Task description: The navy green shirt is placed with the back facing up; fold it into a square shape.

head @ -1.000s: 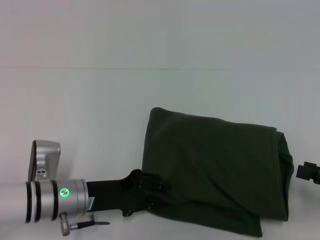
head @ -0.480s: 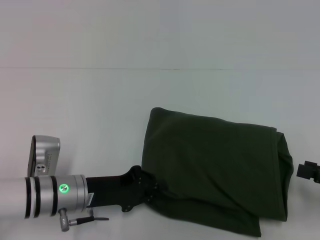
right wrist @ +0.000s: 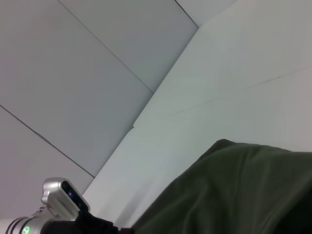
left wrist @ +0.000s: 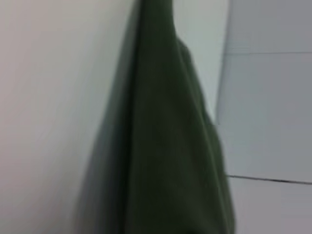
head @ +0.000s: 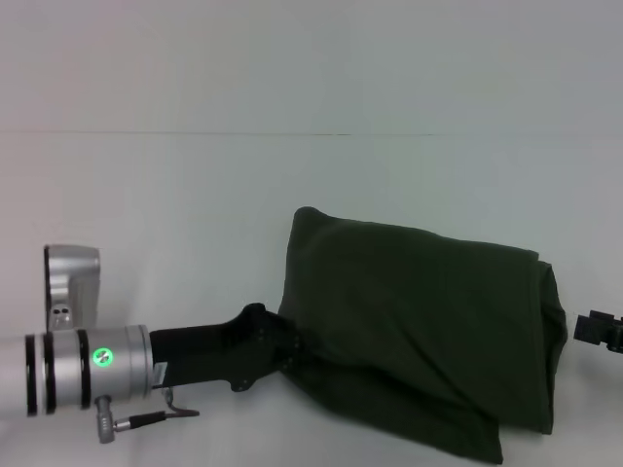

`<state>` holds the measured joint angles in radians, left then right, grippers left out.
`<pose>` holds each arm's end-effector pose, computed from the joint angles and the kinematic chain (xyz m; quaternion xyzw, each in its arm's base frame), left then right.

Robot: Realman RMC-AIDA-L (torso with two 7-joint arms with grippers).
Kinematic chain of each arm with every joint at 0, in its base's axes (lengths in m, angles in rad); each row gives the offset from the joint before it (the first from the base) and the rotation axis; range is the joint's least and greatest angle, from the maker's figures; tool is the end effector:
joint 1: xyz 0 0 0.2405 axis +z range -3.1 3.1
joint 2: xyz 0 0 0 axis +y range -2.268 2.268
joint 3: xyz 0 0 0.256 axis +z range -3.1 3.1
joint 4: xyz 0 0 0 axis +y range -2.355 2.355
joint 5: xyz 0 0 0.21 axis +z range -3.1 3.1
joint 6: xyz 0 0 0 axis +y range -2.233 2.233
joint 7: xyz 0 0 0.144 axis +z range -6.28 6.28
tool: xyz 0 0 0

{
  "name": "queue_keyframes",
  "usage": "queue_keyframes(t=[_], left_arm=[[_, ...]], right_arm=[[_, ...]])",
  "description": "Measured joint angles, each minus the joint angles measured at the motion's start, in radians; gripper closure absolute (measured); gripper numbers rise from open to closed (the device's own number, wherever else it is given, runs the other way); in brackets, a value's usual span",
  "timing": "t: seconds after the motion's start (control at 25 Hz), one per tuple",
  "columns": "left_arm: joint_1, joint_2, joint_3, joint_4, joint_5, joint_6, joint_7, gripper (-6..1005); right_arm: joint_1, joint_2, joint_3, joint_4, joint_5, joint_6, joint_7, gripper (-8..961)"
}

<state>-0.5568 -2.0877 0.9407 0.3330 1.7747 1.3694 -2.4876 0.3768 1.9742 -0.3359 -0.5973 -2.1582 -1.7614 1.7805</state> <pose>-0.2634 0.3084 -0.0731 0.6041 0.7524 0.2524 0.0730 0.3393 0.2672 0.0607 -0.8085 0.4911 0.3036 0.1141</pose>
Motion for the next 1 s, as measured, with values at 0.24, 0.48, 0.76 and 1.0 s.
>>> queue_keyframes(t=[0.24, 0.48, 0.76, 1.0], left_arm=[[0.02, 0.011, -0.038, -0.019, 0.001, 0.062, 0.062, 948], [0.036, 0.01, -0.048, -0.021, 0.006, 0.071, 0.085, 948], [0.04, 0.01, -0.048, -0.022, 0.006, 0.079, 0.096, 948], [0.041, 0.011, -0.048, -0.023, 0.006, 0.086, 0.102, 947]], right_arm=[[0.002, 0.001, 0.0, 0.007, 0.0, 0.008, 0.02, 5], [0.019, 0.006, -0.022, 0.017, -0.012, 0.098, 0.213, 9], [0.073, 0.008, -0.07, 0.082, -0.014, 0.133, 0.293, 27], [0.105, 0.01, -0.11, 0.104, -0.016, 0.166, 0.294, 41]])
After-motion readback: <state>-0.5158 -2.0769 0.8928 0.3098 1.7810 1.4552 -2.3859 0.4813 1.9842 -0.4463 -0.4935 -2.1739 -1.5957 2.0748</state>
